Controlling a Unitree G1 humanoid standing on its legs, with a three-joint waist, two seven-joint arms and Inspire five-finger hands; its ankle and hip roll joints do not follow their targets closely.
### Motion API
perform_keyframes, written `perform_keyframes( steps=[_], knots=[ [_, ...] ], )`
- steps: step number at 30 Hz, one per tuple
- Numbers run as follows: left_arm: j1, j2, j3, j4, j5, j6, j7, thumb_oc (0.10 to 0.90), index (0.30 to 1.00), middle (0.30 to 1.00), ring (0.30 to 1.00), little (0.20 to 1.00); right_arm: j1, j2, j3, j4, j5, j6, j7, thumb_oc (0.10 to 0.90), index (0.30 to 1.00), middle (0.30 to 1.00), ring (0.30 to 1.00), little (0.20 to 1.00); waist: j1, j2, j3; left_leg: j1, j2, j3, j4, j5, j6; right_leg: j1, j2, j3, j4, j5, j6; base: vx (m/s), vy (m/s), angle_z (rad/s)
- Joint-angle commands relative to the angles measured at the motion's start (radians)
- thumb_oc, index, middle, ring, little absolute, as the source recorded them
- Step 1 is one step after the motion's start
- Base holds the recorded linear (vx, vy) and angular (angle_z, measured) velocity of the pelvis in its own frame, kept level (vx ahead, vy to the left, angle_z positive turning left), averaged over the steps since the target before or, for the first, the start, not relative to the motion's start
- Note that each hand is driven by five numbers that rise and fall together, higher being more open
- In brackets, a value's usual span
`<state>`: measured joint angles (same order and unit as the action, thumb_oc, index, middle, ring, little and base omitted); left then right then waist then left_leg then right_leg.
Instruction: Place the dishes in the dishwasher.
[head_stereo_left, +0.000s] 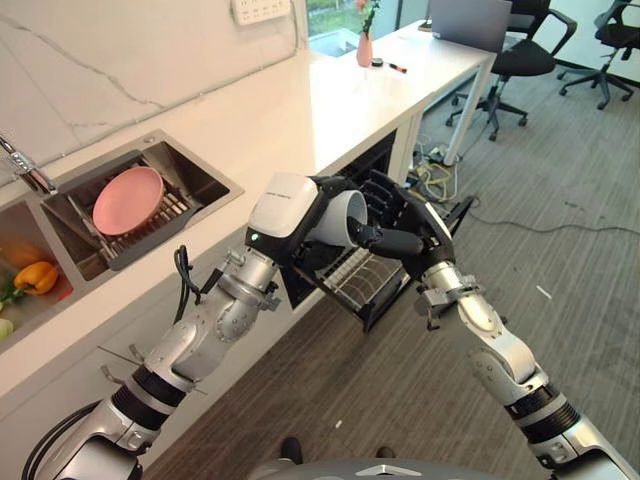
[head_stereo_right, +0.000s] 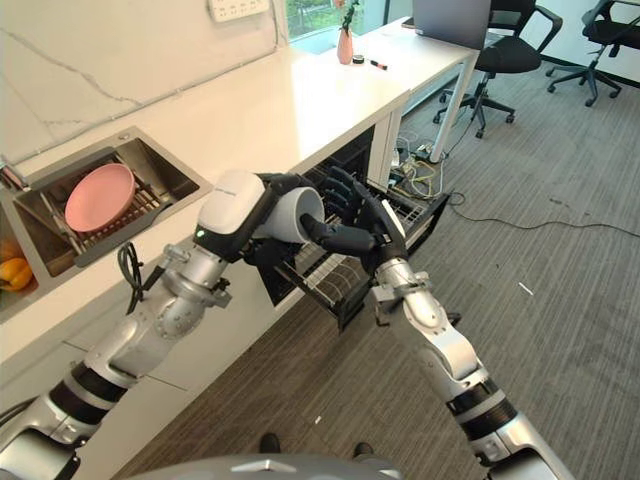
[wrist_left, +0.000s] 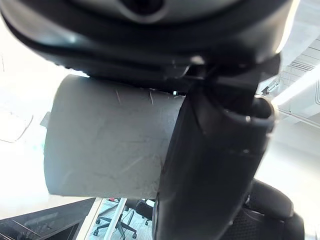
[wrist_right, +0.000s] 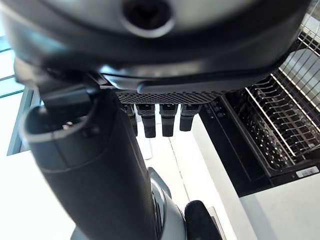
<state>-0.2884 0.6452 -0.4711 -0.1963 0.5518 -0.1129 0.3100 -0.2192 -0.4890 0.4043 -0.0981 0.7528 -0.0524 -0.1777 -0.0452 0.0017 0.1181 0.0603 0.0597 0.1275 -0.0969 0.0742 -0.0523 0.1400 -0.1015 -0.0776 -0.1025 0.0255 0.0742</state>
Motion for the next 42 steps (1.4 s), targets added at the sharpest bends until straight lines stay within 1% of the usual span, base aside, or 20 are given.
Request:
perform_keyframes(
  steps=[1, 3, 4, 7, 11, 13, 14, 15, 20, 26, 27, 29, 31, 34, 40, 42],
  knots=[
    [-0.262, -0.039, -0.085, -0.113, -0.082, -0.097, 0.033, 0.4, 0.3, 0.3, 0.3, 0.3, -0.201, 0.008, 0.029, -0.022, 0.062, -0.074, 0.011, 0.8, 0.9, 0.9, 0.9, 0.9, 0.034, 0.004, -0.066, 0.061, 0.04, -0.009, 0.01, -0.096, -0.032, 0.013, -0.029, -0.031, 0.015, -0.059, 0.072, 0.0, 0.0, 0.0],
    [-0.267, -0.044, -0.095, -0.114, -0.085, -0.099, 0.029, 0.4, 0.3, 0.3, 0.3, 0.3, -0.214, 0.017, 0.036, -0.016, 0.073, -0.076, 0.012, 0.8, 0.9, 0.9, 0.9, 0.9, 0.035, 0.004, -0.065, 0.06, 0.039, -0.009, 0.01, -0.097, -0.032, 0.013, -0.03, -0.031, 0.015, -0.059, 0.071, 0.0, 0.0, 0.0],
    [-0.281, -0.061, -0.127, -0.116, -0.096, -0.101, 0.018, 0.4, 0.3, 0.3, 0.3, 0.3, -0.24, 0.042, 0.058, 0.006, 0.112, -0.076, 0.009, 0.8, 0.9, 0.9, 0.9, 0.9, 0.039, 0.003, -0.066, 0.061, 0.037, -0.01, 0.01, -0.098, -0.031, 0.013, -0.03, -0.031, 0.015, -0.059, 0.071, 0.0, 0.0, 0.0],
    [-0.311, -0.071, -0.163, -0.114, -0.107, -0.102, 0.001, 0.4, 0.3, 0.3, 0.3, 0.3, -0.286, 0.058, 0.089, 0.036, 0.144, -0.071, 0.002, 0.8, 0.9, 0.9, 0.9, 0.9, 0.042, 0.002, -0.068, 0.061, 0.036, -0.01, 0.01, -0.098, -0.03, 0.014, -0.031, -0.031, 0.015, -0.059, 0.072, 0.0, 0.0, 0.0],
    [-0.34, -0.064, -0.18, -0.121, -0.124, -0.106, -0.007, 0.4, 0.3, 0.3, 0.3, 0.3, -0.329, 0.069, 0.103, 0.063, 0.157, -0.071, -0.001, 0.8, 0.9, 0.9, 0.9, 0.9, 0.047, 0.001, -0.069, 0.061, 0.035, -0.011, 0.01, -0.099, -0.03, 0.015, -0.031, -0.032, 0.015, -0.059, 0.072, 0.0, 0.0, 0.0],
    [-0.379, -0.068, -0.19, -0.133, -0.144, -0.104, -0.006, 0.4, 0.3, 0.3, 0.3, 0.3, -0.361, 0.09, 0.123, 0.082, 0.18, -0.068, -0.002, 0.8, 0.9, 0.9, 0.9, 0.9, 0.051, -0.001, -0.071, 0.062, 0.036, -0.014, 0.01, -0.099, -0.03, 0.016, -0.031, -0.035, 0.015, -0.06, 0.071, 0.0, 0.0, 0.0],
    [-0.392, -0.067, -0.189, -0.137, -0.149, -0.103, -0.005, 0.4, 0.3, 0.3, 0.3, 0.3, -0.365, 0.094, 0.128, 0.086, 0.185, -0.069, -0.002, 0.596, 0.594, 0.594, 0.594, 0.594, 0.052, -0.002, -0.072, 0.062, 0.036, -0.014, 0.01, -0.099, -0.03, 0.016, -0.032, -0.035, 0.015, -0.059, 0.071, 0.0, 0.0, 0.0],
    [-0.407, -0.063, -0.183, -0.143, -0.158, -0.099, -0.002, 0.4, 0.3, 0.3, 0.3, 0.3, -0.367, 0.101, 0.134, 0.097, 0.195, -0.072, -0.006, 0.405, 0.307, 0.307, 0.307, 0.307, 0.054, -0.002, -0.072, 0.061, 0.035, -0.014, 0.01, -0.099, -0.03, 0.017, -0.032, -0.037, 0.015, -0.059, 0.071, 0.0, 0.0, 0.0],
    [-0.425, -0.04, -0.146, -0.175, -0.181, -0.095, 0.01, 0.4, 0.3, 0.3, 0.3, 0.3, -0.328, 0.118, 0.123, 0.097, 0.227, -0.066, 0.002, 0.4, 0.3, 0.3, 0.3, 0.3, 0.061, -0.004, -0.072, 0.059, 0.034, -0.021, 0.01, -0.098, -0.03, 0.019, -0.034, -0.043, 0.015, -0.059, 0.069, 0.0, 0.0, 0.0],
    [-0.376, -0.018, -0.093, -0.195, -0.192, -0.098, 0.031, 0.4, 0.3, 0.3, 0.3, 0.3, -0.275, 0.128, 0.093, 0.09, 0.232, -0.075, 0.0, 0.4, 0.3, 0.3, 0.3, 0.3, 0.069, -0.006, -0.073, 0.058, 0.032, -0.026, 0.01, -0.098, -0.031, 0.022, -0.035, -0.05, 0.015, -0.06, 0.069, 0.0, 0.003, 0.07],
    [-0.335, -0.011, -0.064, -0.197, -0.188, -0.095, 0.047, 0.8, 0.9, 0.9, 0.9, 0.9, -0.254, 0.13, 0.078, 0.081, 0.226, -0.082, 0.0, 0.4, 0.3, 0.3, 0.3, 0.3, 0.072, -0.007, -0.074, 0.058, 0.032, -0.027, 0.01, -0.098, -0.031, 0.022, -0.035, -0.052, 0.015, -0.06, 0.068, 0.0, 0.001, 0.07],
    [-0.322, -0.01, -0.054, -0.193, -0.187, -0.094, 0.055, 0.8, 0.9, 0.9, 0.9, 0.9, -0.244, 0.129, 0.072, 0.076, 0.223, -0.088, -0.001, 0.4, 0.3, 0.3, 0.3, 0.3, 0.072, -0.008, -0.074, 0.057, 0.031, -0.028, 0.01, -0.098, -0.031, 0.022, -0.034, -0.052, 0.015, -0.061, 0.068, 0.0, 0.0, 0.0],
    [-0.271, 0.0, -0.014, -0.183, -0.159, -0.088, 0.087, 0.8, 0.9, 0.9, 0.9, 0.9, -0.207, 0.132, 0.042, 0.067, 0.22, -0.106, -0.006, 0.4, 0.3, 0.3, 0.3, 0.3, 0.075, -0.01, -0.071, 0.056, 0.032, -0.032, 0.01, -0.097, -0.032, 0.023, -0.033, -0.055, 0.015, -0.062, 0.067, 0.0, 0.0, 0.0],
    [-0.247, 0.006, 0.003, -0.177, -0.15, -0.085, 0.097, 0.8, 0.9, 0.9, 0.9, 0.9, -0.192, 0.134, 0.033, 0.063, 0.225, -0.114, -0.01, 0.4, 0.3, 0.3, 0.3, 0.3, 0.075, -0.01, -0.071, 0.055, 0.032, -0.033, 0.01, -0.097, -0.032, 0.023, -0.033, -0.055, 0.015, -0.063, 0.067, 0.0, -0.001, 0.01],
    [-0.084, 0.029, 0.148, -0.137, -0.105, -0.061, 0.178, 0.8, 0.9, 0.9, 0.9, 0.9, -0.087, 0.161, -0.061, 0.049, 0.256, -0.162, -0.026, 0.4, 0.3, 0.3, 0.3, 0.3, 0.085, -0.015, -0.069, 0.05, 0.033, -0.041, 0.01, -0.094, -0.034, 0.024, -0.031, -0.063, 0.015, -0.064, 0.063, 0.0, -0.001, 0.01],
    [-0.058, 0.002, 0.158, -0.138, -0.088, -0.046, 0.196, 0.8, 0.9, 0.9, 0.9, 0.9, -0.065, 0.166, -0.091, 0.053, 0.257, -0.173, -0.038, 0.4, 0.3, 0.3, 0.3, 0.3, 0.086, -0.017, -0.068, 0.049, 0.033, -0.046, 0.01, -0.093, -0.034, 0.025, -0.031, -0.068, 0.015, -0.066, 0.063, 0.01, -0.01, 0.05]
  ],
)
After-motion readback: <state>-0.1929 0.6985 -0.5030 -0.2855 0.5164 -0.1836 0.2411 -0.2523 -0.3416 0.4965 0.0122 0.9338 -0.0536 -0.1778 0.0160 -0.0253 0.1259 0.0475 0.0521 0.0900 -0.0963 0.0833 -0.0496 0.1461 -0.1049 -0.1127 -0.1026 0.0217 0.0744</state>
